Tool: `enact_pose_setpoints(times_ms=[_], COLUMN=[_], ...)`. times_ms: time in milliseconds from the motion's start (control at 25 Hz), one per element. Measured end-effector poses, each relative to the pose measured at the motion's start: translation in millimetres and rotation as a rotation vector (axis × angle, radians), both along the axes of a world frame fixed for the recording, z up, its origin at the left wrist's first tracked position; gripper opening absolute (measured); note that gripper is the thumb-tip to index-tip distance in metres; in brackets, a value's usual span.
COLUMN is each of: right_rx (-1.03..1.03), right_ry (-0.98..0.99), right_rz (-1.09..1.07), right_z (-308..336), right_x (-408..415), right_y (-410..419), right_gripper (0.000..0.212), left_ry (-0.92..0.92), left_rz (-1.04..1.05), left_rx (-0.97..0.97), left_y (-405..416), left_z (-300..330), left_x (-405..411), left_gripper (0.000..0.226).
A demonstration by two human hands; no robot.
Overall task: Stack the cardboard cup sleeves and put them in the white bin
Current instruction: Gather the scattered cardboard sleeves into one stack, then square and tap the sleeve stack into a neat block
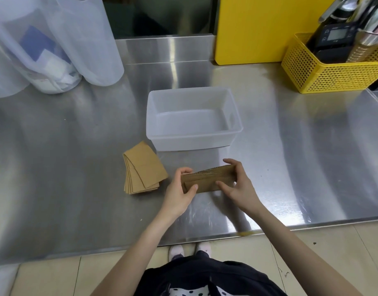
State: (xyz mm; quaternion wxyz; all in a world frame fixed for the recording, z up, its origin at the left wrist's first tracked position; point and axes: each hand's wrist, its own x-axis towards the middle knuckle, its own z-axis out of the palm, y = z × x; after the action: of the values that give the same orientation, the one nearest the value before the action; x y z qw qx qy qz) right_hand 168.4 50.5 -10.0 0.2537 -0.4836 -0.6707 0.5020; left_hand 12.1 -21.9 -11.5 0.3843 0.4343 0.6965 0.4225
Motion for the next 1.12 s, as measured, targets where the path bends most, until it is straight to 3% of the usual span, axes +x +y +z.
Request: enact_pose_setpoints(times_ms=[280, 480, 560, 800, 960, 1120], right_rx=[-0.048, 0.024, 0.061, 0.116, 0.176, 0.172], right_ry=[0.049, 0.031, 0.042, -0.090, -0.077, -0.122], right_rz=[-0.039, -0.041, -0.044, 0.087, 0.066, 0.057], right_z=[-9.4, -12.6, -9.6, -12.8, -11.1, -15.3], right_x=[1.7, -2.1, -4.5, -4.6, -0.8, -0.8], right_y=[-5.0, -18.2, -15.1, -12.9, -14.7, -19.2], right_gripper=[0.074, 0.038, 0.033, 0.035, 0.042, 0.036], left_ry=[-0.096, -0.052, -0.019, 0.082, 0.145, 0.219], left_rz=[0.024, 0.077, 0.118, 0.116, 0.111, 0.075], left_rx=[-0.077, -0.031, 0.020, -0.023, -0.008, -0.051], left_y=[-3.2, -4.0, -2.0, -6.6, -8.0, -10.1], left_z=[-10.4, -9.5, -8.4, -12.4, -14.8, -18.8], left_x=[0.6, 17.7, 16.3, 10.1, 5.4, 3.1], left_gripper=[0.048, 0.041, 0.036, 0.032, 0.026, 0.022])
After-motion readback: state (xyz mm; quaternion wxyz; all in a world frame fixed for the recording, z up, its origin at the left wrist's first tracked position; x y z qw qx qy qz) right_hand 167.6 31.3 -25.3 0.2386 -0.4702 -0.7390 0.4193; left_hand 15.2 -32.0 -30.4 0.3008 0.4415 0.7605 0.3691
